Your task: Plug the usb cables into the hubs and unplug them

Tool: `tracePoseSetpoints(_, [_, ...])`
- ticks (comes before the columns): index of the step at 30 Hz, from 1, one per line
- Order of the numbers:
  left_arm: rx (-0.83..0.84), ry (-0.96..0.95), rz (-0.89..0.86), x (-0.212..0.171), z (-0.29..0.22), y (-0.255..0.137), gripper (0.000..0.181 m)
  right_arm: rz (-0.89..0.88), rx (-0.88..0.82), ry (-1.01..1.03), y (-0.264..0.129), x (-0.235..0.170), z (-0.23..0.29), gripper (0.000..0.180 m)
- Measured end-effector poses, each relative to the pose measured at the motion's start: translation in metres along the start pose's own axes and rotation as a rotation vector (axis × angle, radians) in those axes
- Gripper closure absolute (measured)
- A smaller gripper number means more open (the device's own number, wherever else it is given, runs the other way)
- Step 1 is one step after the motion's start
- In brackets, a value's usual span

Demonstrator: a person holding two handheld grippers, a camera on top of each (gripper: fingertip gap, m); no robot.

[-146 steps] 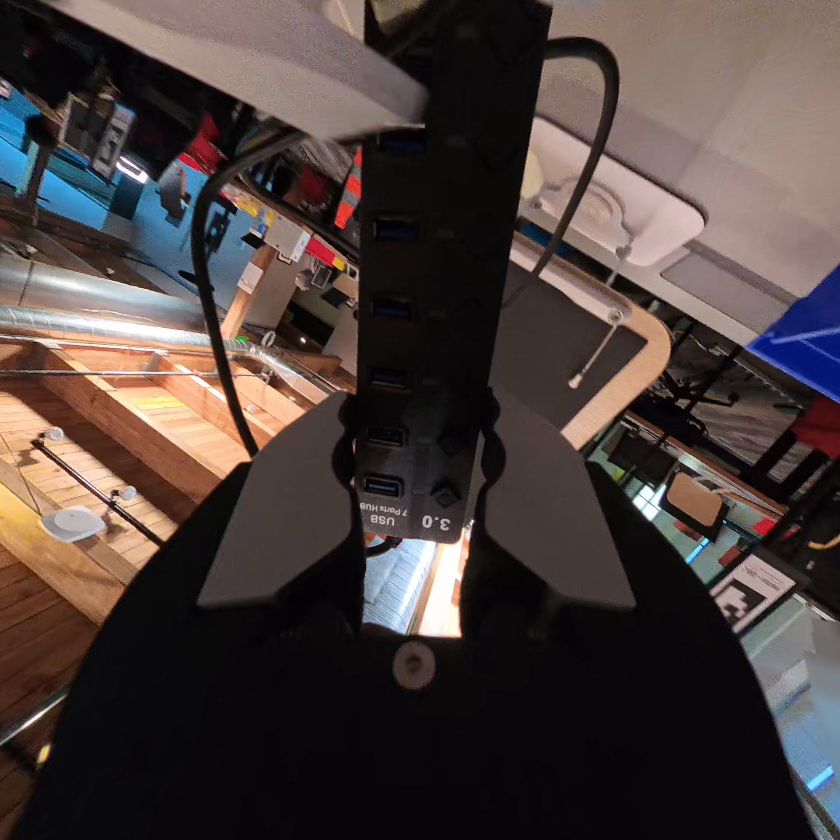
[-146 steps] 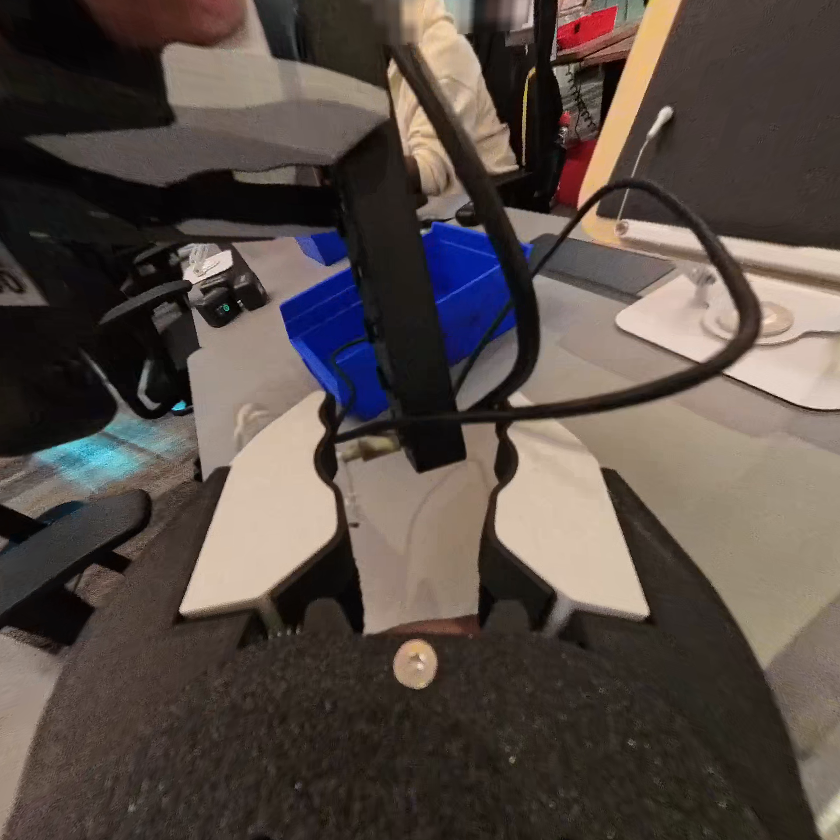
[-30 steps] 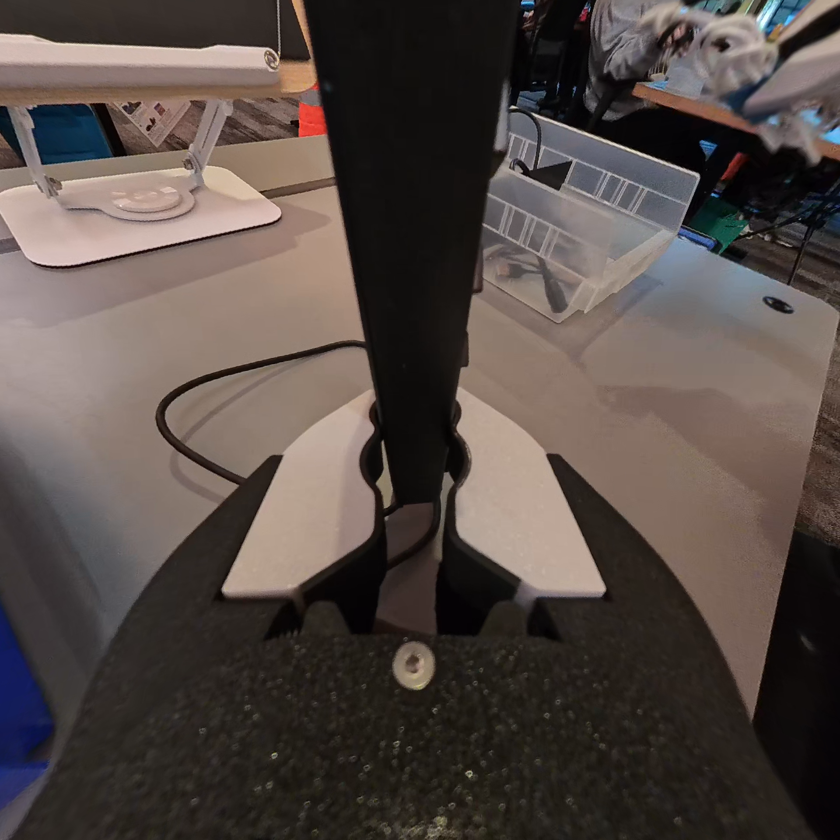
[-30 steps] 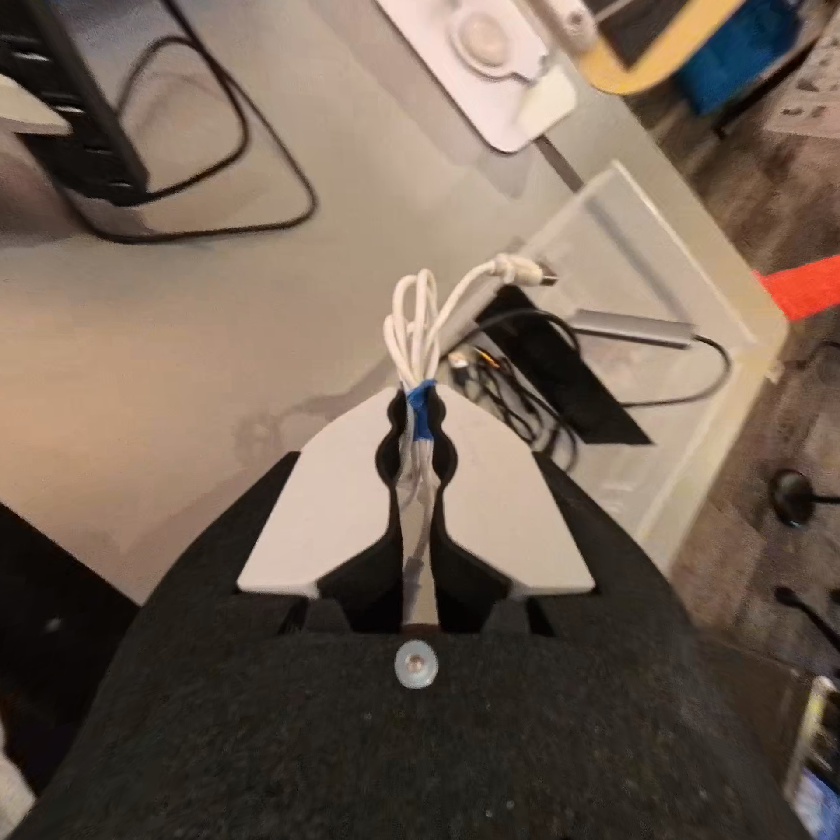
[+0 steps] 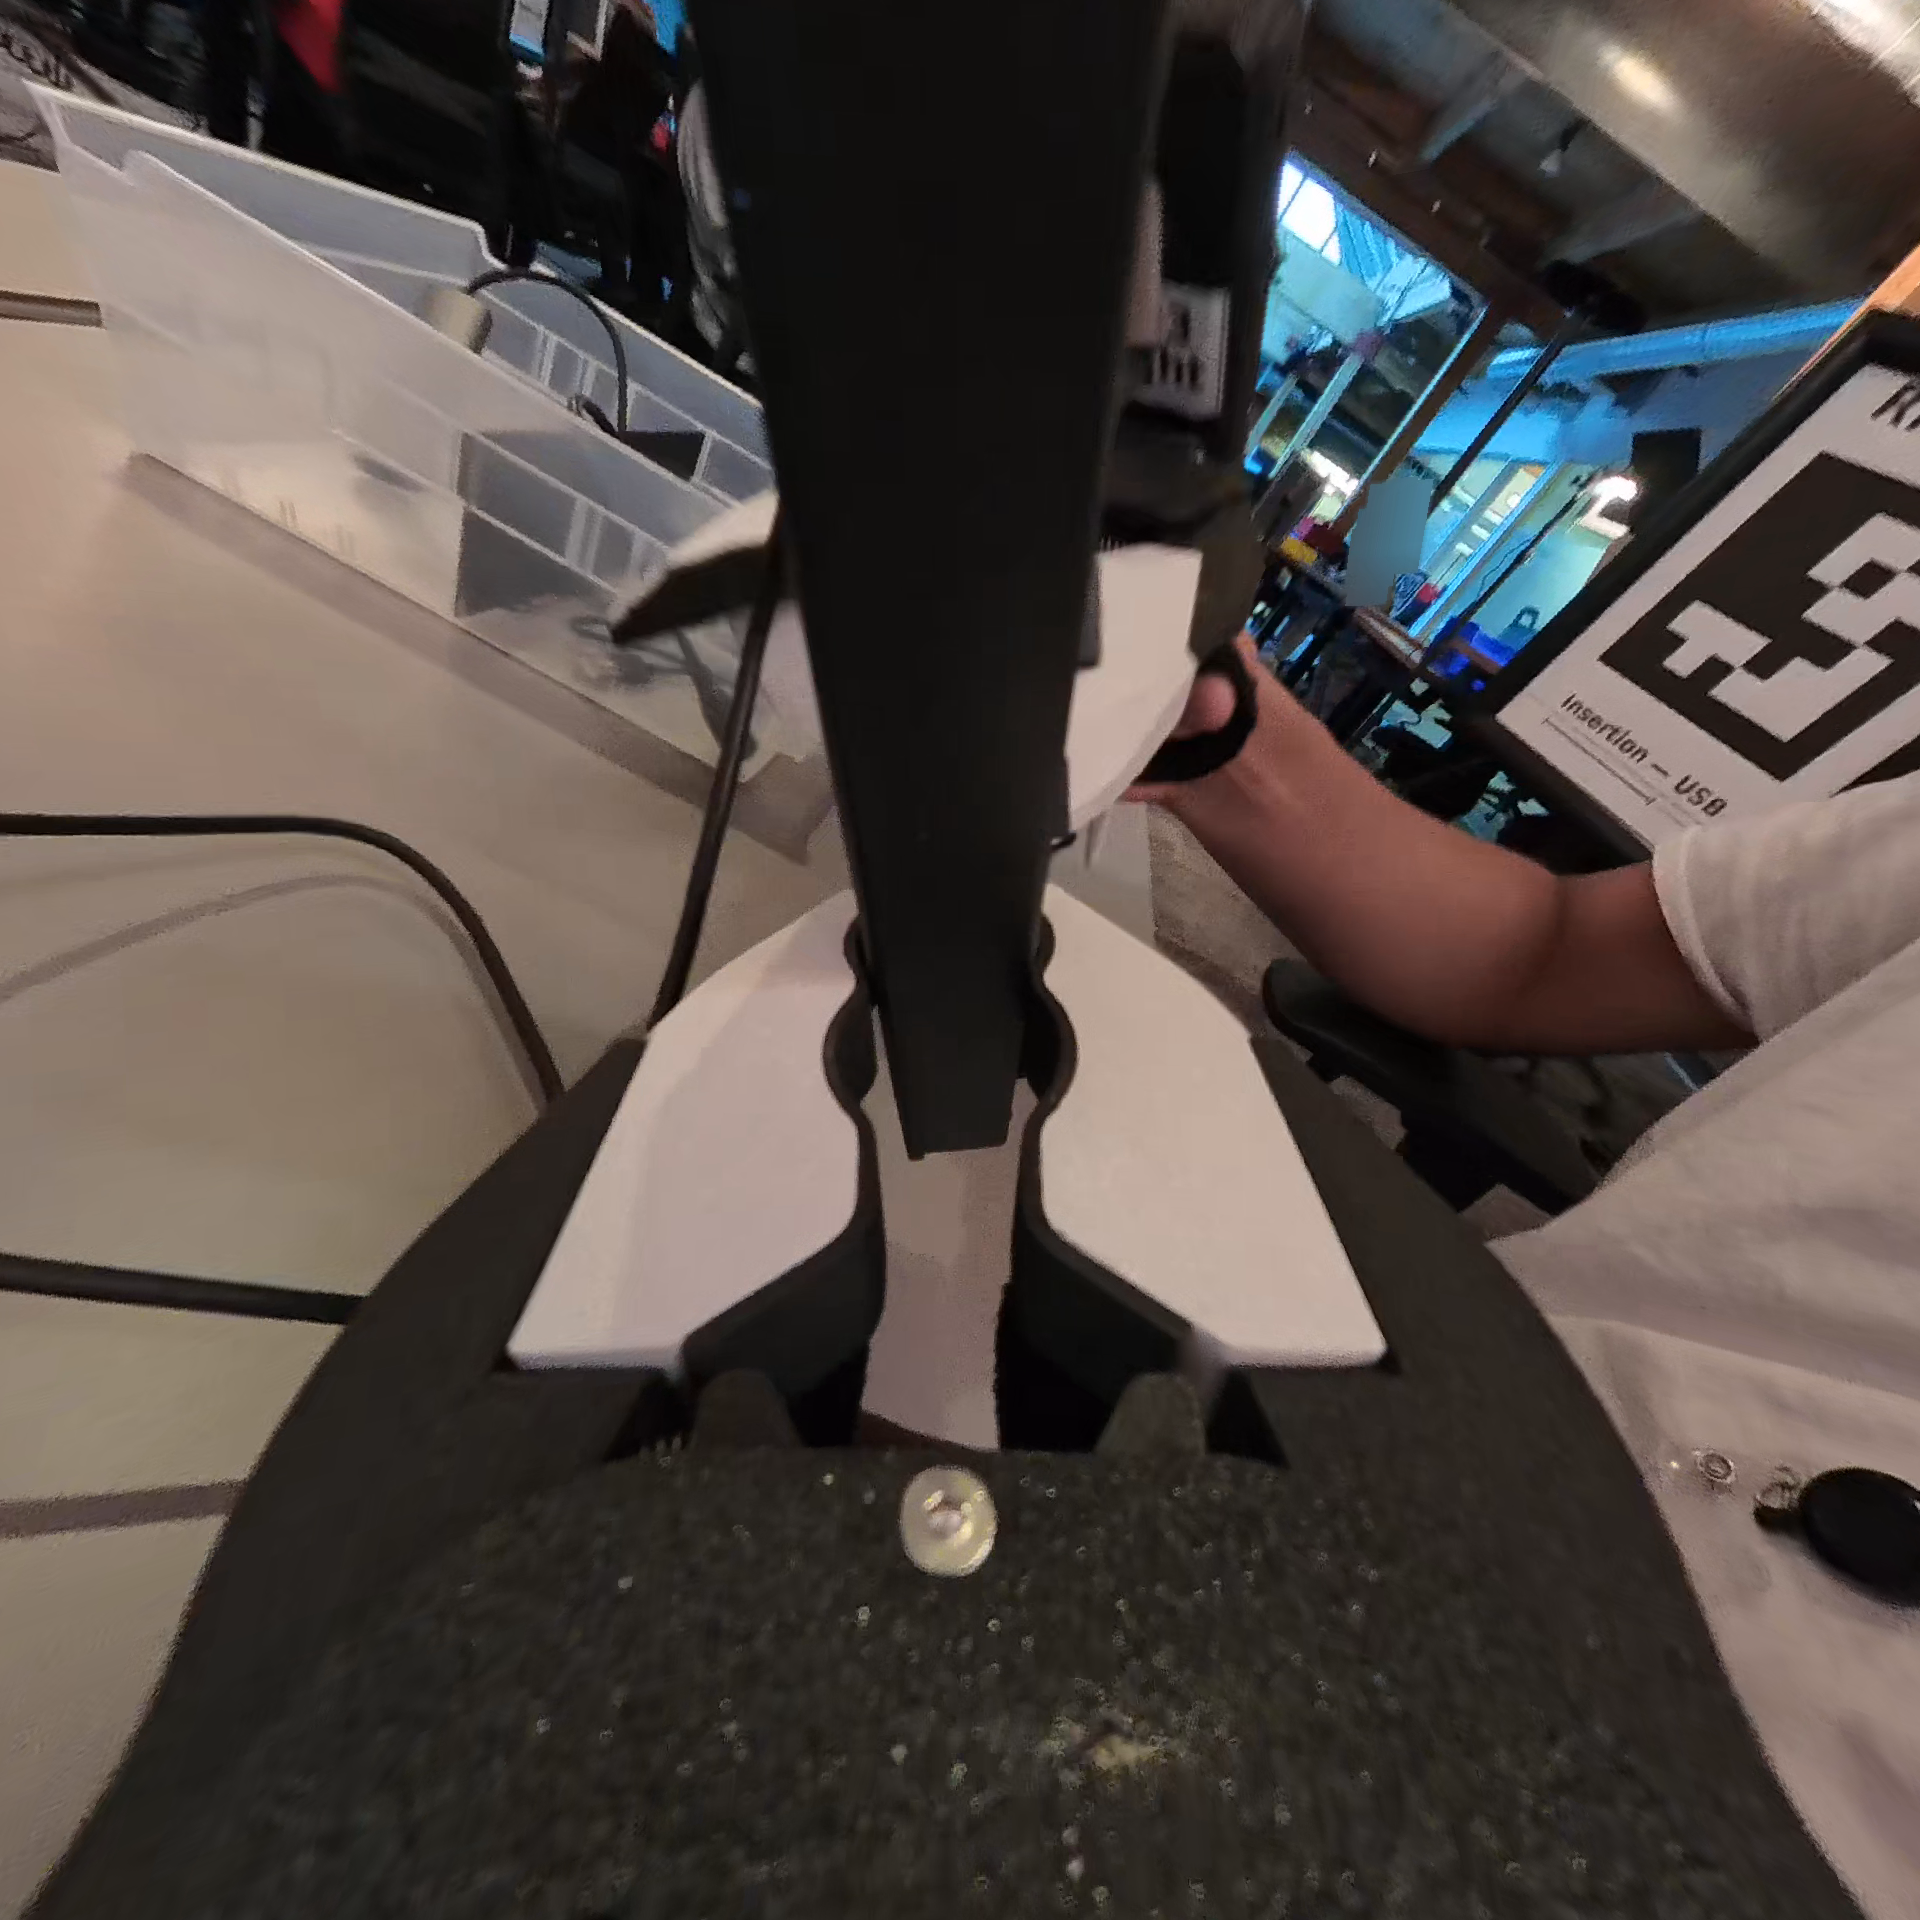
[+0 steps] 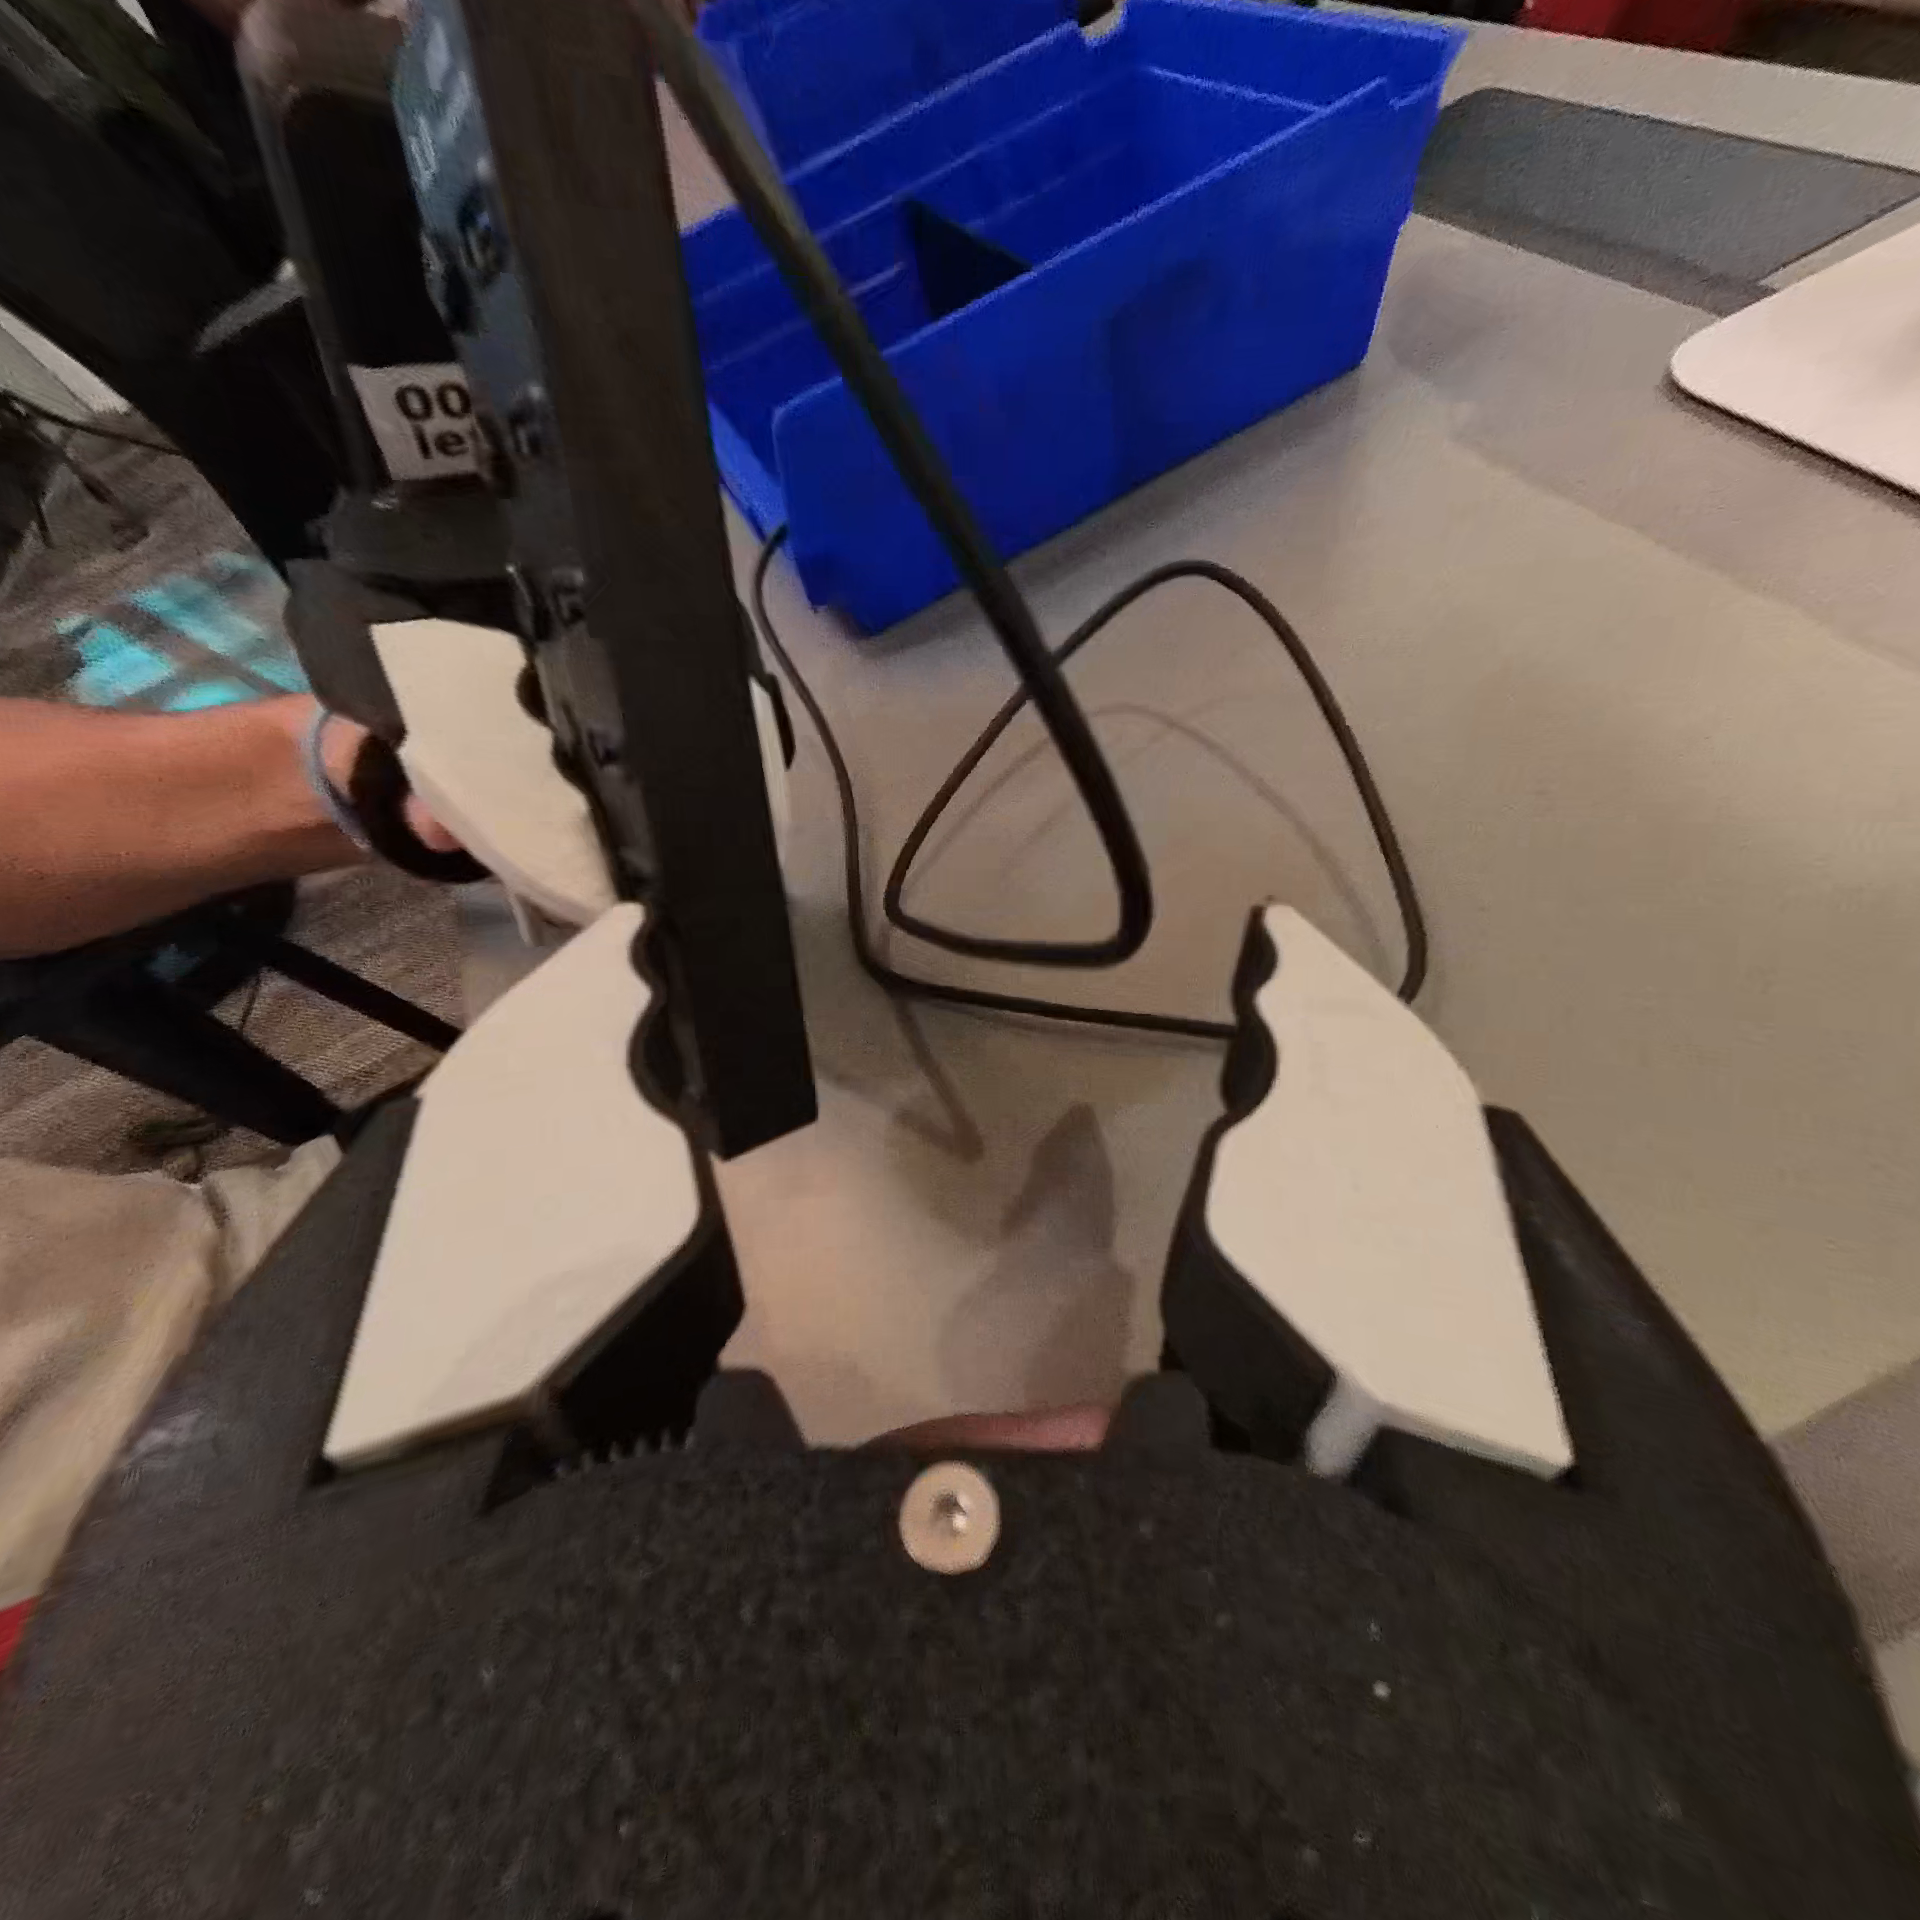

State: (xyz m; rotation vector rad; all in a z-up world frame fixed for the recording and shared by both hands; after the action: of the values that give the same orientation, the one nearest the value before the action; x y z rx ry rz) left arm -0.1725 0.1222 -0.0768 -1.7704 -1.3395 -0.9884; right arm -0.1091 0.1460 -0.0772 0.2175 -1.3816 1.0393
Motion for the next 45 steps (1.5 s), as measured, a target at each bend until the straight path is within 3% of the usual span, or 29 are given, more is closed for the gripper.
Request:
tracePoseSetpoints(4, [0.031, 0.014, 0.036, -0.006, 0.002, 0.003, 0.157, -0.052, 0.132, 0.034, -0.003, 0.023, 0.015, 0.077])
tracePoseSetpoints(6, [0.069, 0.006, 0.026, -0.005, 0.007, 0.004, 0.157, 0.002, 0.193, 0.036, 0.005, 0.02, 0.033, 0.094])
tracePoseSetpoints(11, [0.104, -0.009, 0.062, -0.013, 0.013, 0.007, 0.157, 0.008, 0.203, 0.079, 0.018, 0.02, 0.061, 0.09])
tracePoseSetpoints(14, [0.048, -0.001, 0.072, -0.014, 0.006, 0.009, 0.157, 0.033, 0.182, 0.086, 0.018, 0.019, 0.056, 0.11])
tracePoseSetpoints(17, [-0.027, 0.033, 0.113, -0.019, -0.009, 0.015, 0.157, 0.077, 0.275, 0.167, 0.02, 0.012, 0.059, 0.136])
tracePoseSetpoints(21, [-0.087, 0.03, 0.089, -0.017, -0.022, 0.018, 0.156, 0.069, 0.338, 0.061, 0.009, 0.013, 0.067, 0.151])
tracePoseSetpoints(23, [-0.03, 0.042, 0.037, -0.011, -0.018, 0.017, 0.152, 0.077, 0.316, 0.036, 0.0, 0.018, 0.061, 0.152])
tracePoseSetpoints(28, [0.097, 0.203, 0.0, -0.002, -0.012, 0.005, 0.143, 0.059, 0.108, -0.063, -0.065, 0.085, 0.005, 0.153])
tracePoseSetpoints(34, [0.089, 0.149, -0.049, 0.004, -0.008, 0.0, 0.15, -0.043, -0.165, -0.234, -0.189, 0.226, -0.044, 0.153])
tracePoseSetpoints(38, [0.086, 0.145, -0.033, 0.002, -0.007, 0.0, 0.152, -0.014, -0.357, -0.286, -0.245, 0.278, -0.087, 0.153])
tracePoseSetpoints(41, [0.084, 0.139, -0.02, 0.0, -0.006, 0.001, 0.152, 0.188, -0.464, -0.247, -0.249, 0.255, -0.145, 0.153])
tracePoseSetpoints(45, [0.08, 0.144, 0.026, -0.008, -0.006, 0.006, 0.152, 0.534, -0.45, -0.168, -0.206, 0.156, -0.219, 0.153])
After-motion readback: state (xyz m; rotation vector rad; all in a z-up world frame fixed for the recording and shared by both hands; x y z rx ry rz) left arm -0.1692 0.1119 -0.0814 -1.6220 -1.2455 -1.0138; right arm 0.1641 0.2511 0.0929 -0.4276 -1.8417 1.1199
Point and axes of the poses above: each gripper's, where its closed fingertips meet, y out along the fingers, x out of its top, z = x × y across the jaws, the point moved 2 cm from there along -y, back along the fingers
